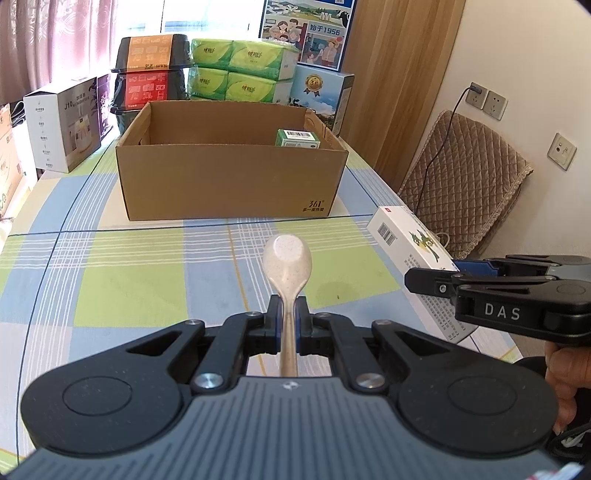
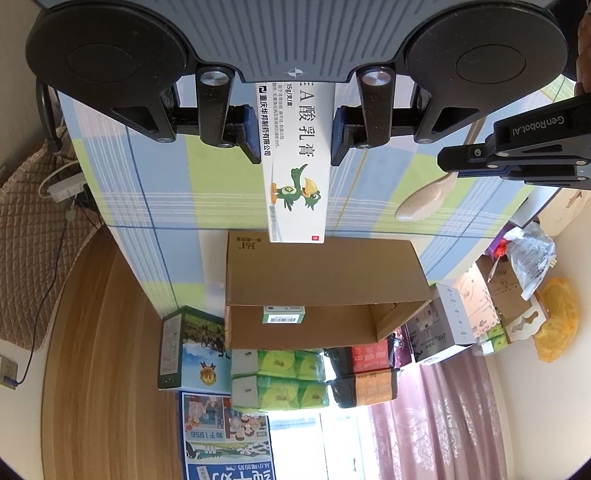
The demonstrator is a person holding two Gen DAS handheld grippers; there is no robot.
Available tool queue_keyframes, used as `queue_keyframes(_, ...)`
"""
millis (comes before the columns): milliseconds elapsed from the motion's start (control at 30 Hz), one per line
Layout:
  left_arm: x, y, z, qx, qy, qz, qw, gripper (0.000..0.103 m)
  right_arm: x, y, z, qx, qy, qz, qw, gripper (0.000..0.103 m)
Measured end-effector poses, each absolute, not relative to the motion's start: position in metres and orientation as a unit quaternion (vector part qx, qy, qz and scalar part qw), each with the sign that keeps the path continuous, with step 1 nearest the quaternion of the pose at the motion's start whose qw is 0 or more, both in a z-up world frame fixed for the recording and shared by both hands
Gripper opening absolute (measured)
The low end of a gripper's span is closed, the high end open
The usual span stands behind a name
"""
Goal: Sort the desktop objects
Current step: 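Carry the spoon and ointment box over the cardboard box with both tools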
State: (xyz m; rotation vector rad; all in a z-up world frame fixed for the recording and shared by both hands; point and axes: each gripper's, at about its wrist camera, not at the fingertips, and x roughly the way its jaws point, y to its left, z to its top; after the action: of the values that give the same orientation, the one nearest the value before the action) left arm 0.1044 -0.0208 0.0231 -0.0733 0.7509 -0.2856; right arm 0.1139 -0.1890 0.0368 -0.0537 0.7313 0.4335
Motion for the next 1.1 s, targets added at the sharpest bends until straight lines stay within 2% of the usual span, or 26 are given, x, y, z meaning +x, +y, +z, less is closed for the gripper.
queue_keyframes(633, 0.148, 0.001, 0.050, -0.026, 0.354, -0.138, 0.925, 0.003, 0.161, -0.181, 0.068, -0.044, 0.344, 0.224, 0.911, 0.035)
queue_keyframes(1100, 0.214, 0.023, 0.090, -0.006, 0.353, -0.143, 0.925, 0.004, 0.226, -0.180, 0.110, -0.059, 0.341, 0.231, 0.909, 0.035)
